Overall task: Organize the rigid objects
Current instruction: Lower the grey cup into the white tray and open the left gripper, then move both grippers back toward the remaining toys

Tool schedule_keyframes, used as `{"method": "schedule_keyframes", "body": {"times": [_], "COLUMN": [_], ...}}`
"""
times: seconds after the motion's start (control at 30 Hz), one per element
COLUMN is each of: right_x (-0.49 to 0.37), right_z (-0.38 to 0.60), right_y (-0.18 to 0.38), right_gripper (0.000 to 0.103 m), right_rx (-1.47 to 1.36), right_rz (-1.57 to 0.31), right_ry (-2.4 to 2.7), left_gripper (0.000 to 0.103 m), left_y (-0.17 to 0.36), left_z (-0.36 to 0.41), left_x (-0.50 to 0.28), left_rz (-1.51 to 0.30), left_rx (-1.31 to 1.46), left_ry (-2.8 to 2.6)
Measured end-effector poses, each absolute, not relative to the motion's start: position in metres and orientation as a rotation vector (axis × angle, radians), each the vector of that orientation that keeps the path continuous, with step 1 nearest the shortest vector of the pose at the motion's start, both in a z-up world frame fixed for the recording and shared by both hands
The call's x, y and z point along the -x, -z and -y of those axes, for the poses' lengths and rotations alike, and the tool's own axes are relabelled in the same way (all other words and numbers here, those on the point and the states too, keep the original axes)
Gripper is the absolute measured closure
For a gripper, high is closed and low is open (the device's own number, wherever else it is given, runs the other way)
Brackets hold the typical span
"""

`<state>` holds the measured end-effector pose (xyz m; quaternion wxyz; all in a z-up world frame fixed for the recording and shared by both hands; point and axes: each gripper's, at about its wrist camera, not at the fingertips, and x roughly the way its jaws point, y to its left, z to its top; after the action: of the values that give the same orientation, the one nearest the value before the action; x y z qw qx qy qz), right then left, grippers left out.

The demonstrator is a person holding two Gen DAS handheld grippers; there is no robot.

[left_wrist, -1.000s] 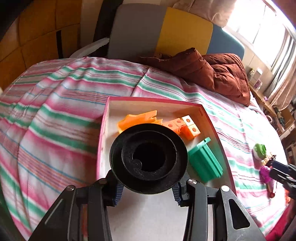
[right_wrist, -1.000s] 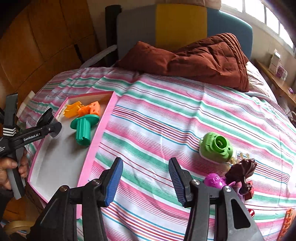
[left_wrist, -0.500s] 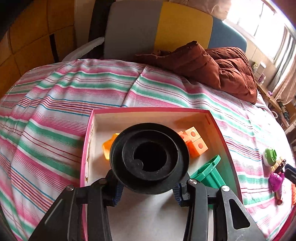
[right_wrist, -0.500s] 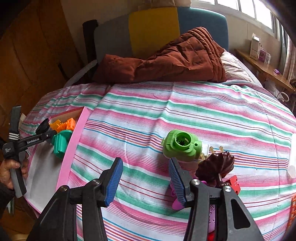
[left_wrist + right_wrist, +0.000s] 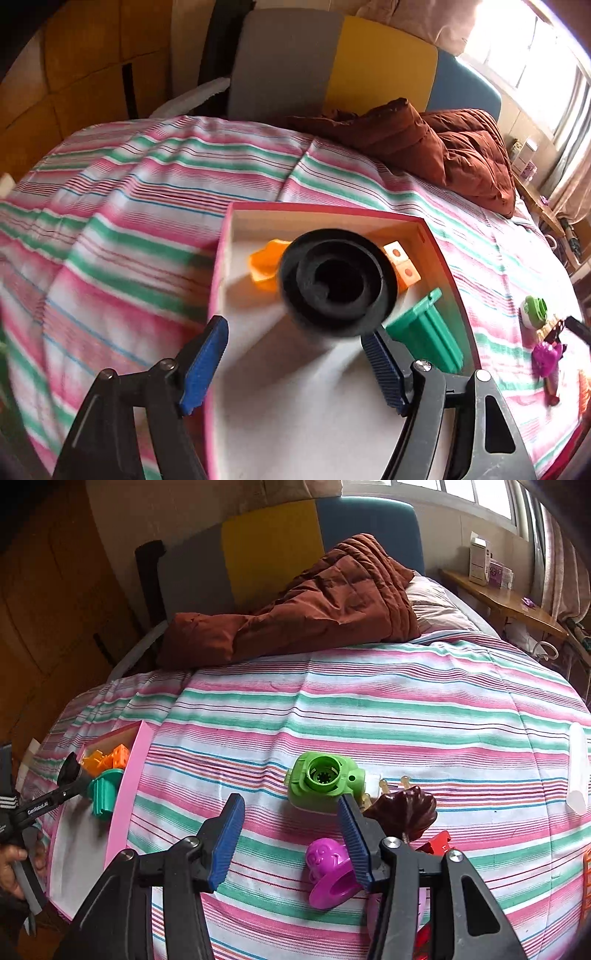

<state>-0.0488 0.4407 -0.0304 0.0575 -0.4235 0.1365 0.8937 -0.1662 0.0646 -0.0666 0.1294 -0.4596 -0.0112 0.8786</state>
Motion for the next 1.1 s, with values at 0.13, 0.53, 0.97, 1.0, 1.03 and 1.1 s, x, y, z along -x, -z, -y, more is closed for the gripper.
{"method": "schedule_keyframes", "body": {"times": [0.13, 0.53, 0.97, 1.0, 1.03, 1.1], "right_x": [0.047, 0.041, 0.025, 0.024, 0.024, 0.022], "right_z": [-0.453, -0.468, -0.501, -0.503, -0.505, -0.510], "right_y": [0.029, 0.027, 0.025, 0.025, 0.026, 0.026], "right_gripper": [0.050, 0.046, 0.046, 0.046, 0.046, 0.045], "right_rx": [1.249, 1.197, 1.108, 1.105, 1.101, 1.091], "right_rz": [-0.474, -0.546, -0.765, -0.779, -0.793, -0.822], "right_ry": [-2.681, -2.639, -2.558, -2.550, -2.542, -2.529], "left_gripper": [0.016, 0.014, 0.014, 0.014, 0.014, 0.014], "left_y": [0.057, 0.034, 0.013, 0.012, 0.012, 0.012], "left_z": [-0.057, -0.071, -0.106, -0.109, -0.112, -0.119], "left_x": [0.142, 0.071, 0.037, 0.036, 0.035, 0.034], "left_rz": [0.003, -0.092, -0.183, -0.185, -0.193, -0.216], "left_rx": [1.298, 1.181, 1.109, 1.108, 1.106, 1.107], "left_ry": [-2.607, -2.627, -2.558, -2.550, -2.545, -2.535]}}
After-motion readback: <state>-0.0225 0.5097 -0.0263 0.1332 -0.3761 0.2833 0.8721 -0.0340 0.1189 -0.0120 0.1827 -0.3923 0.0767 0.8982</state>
